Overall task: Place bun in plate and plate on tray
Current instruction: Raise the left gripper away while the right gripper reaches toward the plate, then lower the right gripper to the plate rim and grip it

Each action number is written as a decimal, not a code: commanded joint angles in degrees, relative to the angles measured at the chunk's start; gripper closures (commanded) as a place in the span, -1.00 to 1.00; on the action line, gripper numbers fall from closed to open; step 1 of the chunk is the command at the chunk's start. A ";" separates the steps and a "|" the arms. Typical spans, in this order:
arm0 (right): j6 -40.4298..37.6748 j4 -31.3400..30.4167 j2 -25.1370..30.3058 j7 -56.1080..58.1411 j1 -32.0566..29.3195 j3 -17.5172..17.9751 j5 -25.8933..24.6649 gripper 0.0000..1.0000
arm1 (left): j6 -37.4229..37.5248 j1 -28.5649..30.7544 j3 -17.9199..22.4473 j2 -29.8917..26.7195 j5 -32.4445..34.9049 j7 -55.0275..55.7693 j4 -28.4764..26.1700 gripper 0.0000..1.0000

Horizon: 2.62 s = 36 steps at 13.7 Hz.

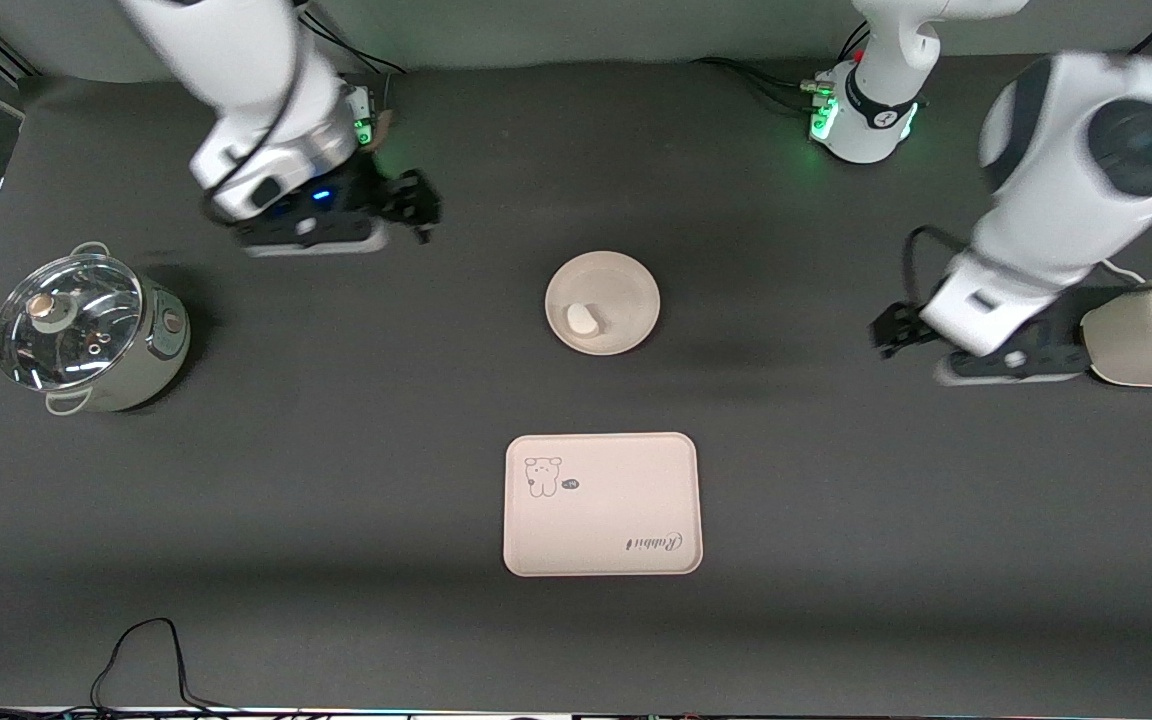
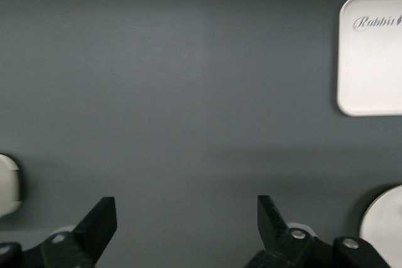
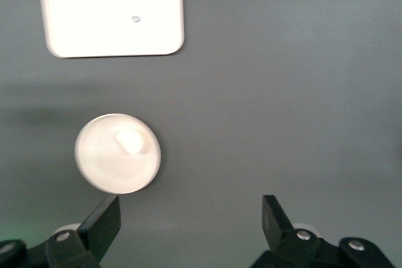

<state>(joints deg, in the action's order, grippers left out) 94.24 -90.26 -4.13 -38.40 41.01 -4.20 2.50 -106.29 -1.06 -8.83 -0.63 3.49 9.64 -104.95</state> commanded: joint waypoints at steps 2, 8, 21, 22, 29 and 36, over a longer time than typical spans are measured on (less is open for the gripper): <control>0.33 4.84 -4.84 -5.28 8.10 -0.90 3.29 -1.00 | 6.87 5.70 -0.22 -7.09 -3.90 -5.85 -0.52 -1.00; 15.24 -10.25 -5.28 -4.49 11.98 -0.98 5.50 -1.00 | 9.70 5.54 -0.75 -9.92 -7.97 -4.98 -0.96 -1.00; 51.92 -29.70 -21.00 -5.28 13.57 -1.51 4.98 -1.00 | 10.66 5.63 -3.04 -9.91 -5.33 -5.07 -3.15 -1.00; 53.32 -30.40 -21.79 -5.28 13.48 -1.51 4.98 -1.00 | 10.49 5.72 -3.04 -9.83 -5.33 -4.98 -3.24 -1.00; 55.71 -32.17 -22.94 -5.45 13.39 -1.34 5.77 -0.71 | 10.14 5.80 -3.04 -9.83 -5.33 -4.98 -3.68 -1.00; 55.44 -31.64 -22.51 -5.46 13.74 -0.90 8.66 0.03 | 10.22 5.80 -3.04 -10.00 -5.33 -4.98 -4.03 -1.00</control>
<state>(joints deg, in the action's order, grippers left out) 149.44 -122.01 -27.28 -42.87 53.85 -4.79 9.66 -95.92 4.76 -11.81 -9.31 -2.65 4.39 -107.81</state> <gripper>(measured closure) 0.449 0.000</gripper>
